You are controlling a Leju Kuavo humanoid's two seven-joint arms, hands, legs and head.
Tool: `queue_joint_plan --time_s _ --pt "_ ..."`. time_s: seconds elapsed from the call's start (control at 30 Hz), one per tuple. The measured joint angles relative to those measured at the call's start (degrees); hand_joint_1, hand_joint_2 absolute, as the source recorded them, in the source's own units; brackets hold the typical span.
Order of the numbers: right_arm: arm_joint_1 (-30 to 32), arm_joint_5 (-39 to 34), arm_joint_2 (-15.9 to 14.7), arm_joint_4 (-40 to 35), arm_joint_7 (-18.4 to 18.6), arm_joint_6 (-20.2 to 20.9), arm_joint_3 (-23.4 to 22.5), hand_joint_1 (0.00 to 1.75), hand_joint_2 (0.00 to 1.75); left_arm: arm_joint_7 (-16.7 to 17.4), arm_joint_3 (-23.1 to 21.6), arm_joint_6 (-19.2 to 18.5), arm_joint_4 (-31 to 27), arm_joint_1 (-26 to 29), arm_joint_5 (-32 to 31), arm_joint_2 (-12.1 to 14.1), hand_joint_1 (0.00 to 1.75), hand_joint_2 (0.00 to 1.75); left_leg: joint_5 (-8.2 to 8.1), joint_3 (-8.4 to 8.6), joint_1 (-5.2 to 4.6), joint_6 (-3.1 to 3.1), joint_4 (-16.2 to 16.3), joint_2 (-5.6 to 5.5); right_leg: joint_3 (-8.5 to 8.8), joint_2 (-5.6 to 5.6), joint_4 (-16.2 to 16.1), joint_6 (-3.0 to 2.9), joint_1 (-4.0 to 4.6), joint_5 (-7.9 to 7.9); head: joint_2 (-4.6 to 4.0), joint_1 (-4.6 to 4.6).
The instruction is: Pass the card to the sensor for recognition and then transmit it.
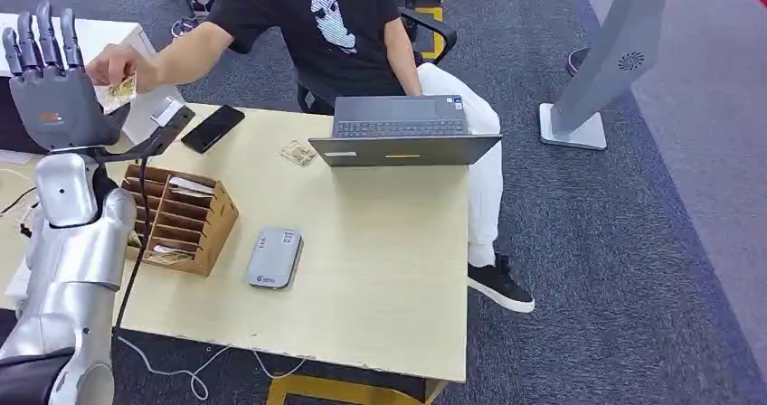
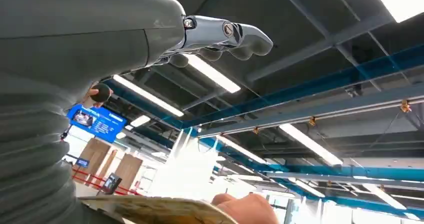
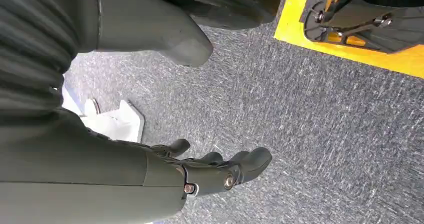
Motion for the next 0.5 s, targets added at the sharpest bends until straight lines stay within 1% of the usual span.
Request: queue_joint_plan --time_s 0.17,0.5 --pt "-0.1 0.1 0.0 0.0 0.6 0.2 0.0 0.00 1.75 0.7 -0.6 0.0 1.5 -0.2 0.0 0.3 0.00 1.75 0.00 -0.01 0.00 0.00 0.0 0.01 -0.01 0.01 0.0 0.00 0.00 0.00 0.00 0.00" --pt "-0.1 0.9 0.0 -0.1 0.5 0.2 0.0 0.00 1.75 0.4 -0.6 0.0 1.9 -0.1 0.1 0.9 0.00 1.75 0.00 -0.05 0.00 0.00 0.0 0.00 -0.02 0.00 0.0 0.00 0.00 0.00 0.00 0.02"
